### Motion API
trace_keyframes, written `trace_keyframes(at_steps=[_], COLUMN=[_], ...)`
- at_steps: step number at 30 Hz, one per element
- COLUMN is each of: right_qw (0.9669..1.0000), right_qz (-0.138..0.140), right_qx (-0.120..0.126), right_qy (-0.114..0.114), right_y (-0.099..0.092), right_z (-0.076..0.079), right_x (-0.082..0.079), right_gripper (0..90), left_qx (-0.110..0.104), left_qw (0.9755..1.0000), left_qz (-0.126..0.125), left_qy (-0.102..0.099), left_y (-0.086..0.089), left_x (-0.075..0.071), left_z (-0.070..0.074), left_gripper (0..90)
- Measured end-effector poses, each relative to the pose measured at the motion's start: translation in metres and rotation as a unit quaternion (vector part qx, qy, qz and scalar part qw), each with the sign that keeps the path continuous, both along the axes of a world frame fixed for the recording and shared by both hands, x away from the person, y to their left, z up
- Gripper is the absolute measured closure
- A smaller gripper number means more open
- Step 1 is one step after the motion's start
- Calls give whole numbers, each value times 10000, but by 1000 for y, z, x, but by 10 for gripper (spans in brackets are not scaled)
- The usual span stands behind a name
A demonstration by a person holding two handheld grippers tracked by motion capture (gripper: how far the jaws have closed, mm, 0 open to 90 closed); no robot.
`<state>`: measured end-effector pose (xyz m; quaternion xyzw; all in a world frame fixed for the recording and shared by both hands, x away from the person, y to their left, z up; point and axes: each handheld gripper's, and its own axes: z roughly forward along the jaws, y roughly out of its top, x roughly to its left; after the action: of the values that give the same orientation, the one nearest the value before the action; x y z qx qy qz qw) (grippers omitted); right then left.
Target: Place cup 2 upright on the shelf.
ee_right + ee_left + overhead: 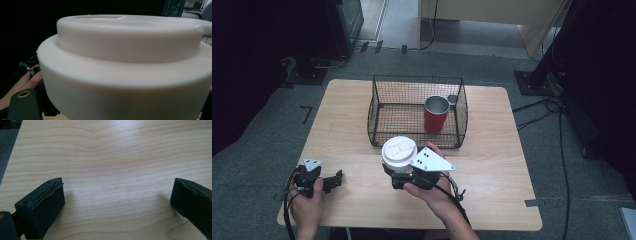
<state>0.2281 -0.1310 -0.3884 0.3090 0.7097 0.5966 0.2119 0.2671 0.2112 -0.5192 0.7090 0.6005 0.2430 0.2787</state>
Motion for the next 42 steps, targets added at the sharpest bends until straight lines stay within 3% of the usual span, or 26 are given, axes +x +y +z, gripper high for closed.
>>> trace_keyframes(at_steps=[27,42], right_qw=[9981,9968], right_qz=[-320,-565], right_qx=[126,236], right_qy=[-507,-515], right_y=[21,30], right_z=[47,58], right_x=[43,74], right_gripper=[157,157], left_qx=[0,4], left_qw=[10000,10000], left_qz=[3,0], left_qy=[3,5], left_y=[0,0], left_x=[0,0], left_z=[0,0], left_gripper=[0,0])
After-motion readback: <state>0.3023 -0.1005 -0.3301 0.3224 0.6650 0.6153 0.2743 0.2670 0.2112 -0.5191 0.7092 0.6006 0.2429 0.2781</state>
